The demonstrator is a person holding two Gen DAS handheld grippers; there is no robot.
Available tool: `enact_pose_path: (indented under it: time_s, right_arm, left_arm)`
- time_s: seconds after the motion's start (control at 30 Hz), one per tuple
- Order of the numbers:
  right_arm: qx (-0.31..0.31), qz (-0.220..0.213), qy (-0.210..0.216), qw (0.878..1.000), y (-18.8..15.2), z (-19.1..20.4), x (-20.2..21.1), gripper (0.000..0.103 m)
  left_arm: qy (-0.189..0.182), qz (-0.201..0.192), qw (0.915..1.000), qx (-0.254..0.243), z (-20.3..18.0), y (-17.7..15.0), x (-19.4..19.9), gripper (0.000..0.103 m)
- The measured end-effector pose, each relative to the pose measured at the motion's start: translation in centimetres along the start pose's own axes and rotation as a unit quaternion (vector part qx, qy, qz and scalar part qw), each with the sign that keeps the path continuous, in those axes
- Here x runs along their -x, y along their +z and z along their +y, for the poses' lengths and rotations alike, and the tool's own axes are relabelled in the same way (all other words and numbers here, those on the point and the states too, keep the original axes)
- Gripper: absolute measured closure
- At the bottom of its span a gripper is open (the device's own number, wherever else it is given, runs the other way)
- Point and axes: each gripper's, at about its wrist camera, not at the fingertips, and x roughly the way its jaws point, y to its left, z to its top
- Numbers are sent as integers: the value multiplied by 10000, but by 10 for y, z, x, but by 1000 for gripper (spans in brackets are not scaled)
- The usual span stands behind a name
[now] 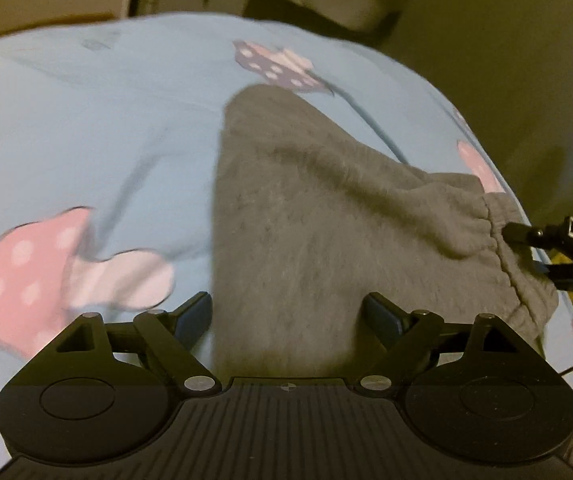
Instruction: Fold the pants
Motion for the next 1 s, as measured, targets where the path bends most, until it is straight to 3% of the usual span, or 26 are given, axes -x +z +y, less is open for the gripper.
enact_pose_path:
  time_s: [0.1, 0.2, 0.23, 0.27, 0.37, 0.43, 0.5, 0.57, 0.63, 0.7, 0.77, 0.8, 0.87, 0.93, 1.0]
  right_arm:
    - [-41, 377, 280, 9989, 10, -4, -17, 12]
    - [50, 402, 365, 9985, 11, -1, -24, 11]
    - [124, 326, 325, 9989, 10, 1, -24, 19]
    - [256, 209, 195, 9993, 10, 4, -24, 39]
    - [823, -50, -116, 9965, 3, 24, -20, 61]
    - [1272, -259, -294, 9911, -1, 43, -13, 67]
    - [1558, -555, -239, 9859, 0, 59, -1, 72]
    - [1769, -780, -233, 9808, 4, 70, 8, 72]
    - [2039, -908, -462, 9737, 6, 75, 9, 72]
    - [2263, -901, -876, 9659, 9, 72, 0, 64]
    - [2117, -614, -1391, 9654, 13, 57, -18, 34]
    - [1941, -599, -1393, 9692, 12, 50, -18, 30]
    - [1470, -727, -930, 9821, 10, 36, -6, 25]
    - [1191, -608, -825, 9876, 5, 26, -2, 17]
    - [1064, -464, -720, 9906, -3, 15, -1, 16]
  left_arm:
    - [-329, 244, 9990, 205, 10, 11, -20, 9]
    - [-644, 307, 9953, 657, 24, 18, -35, 8]
    - [-711, 288, 9941, 763, 26, 19, -38, 8]
    - [-732, 213, 9932, 876, 28, 21, -39, 10]
    - [-677, 4, 9939, 874, 26, 23, -36, 32]
    - [-542, -108, 9966, 619, 16, 24, -31, 44]
    - [-388, -287, 9983, 335, 5, 22, -22, 49]
    - [-256, -418, 9985, 244, -3, 22, -14, 49]
    - [-129, -476, 9984, 282, -5, 20, -12, 34]
    - [81, -475, 9985, 262, -8, 17, -15, 21]
    - [155, -319, 9992, 190, -9, 14, -19, 20]
    - [95, -195, 9995, 211, -7, 12, -19, 17]
    - [-20, -50, 9996, 274, 0, 8, -17, 14]
    - [-154, 21, 9995, 284, 5, 3, -15, 14]
    - [-358, 92, 9987, 344, 10, 0, -15, 13]
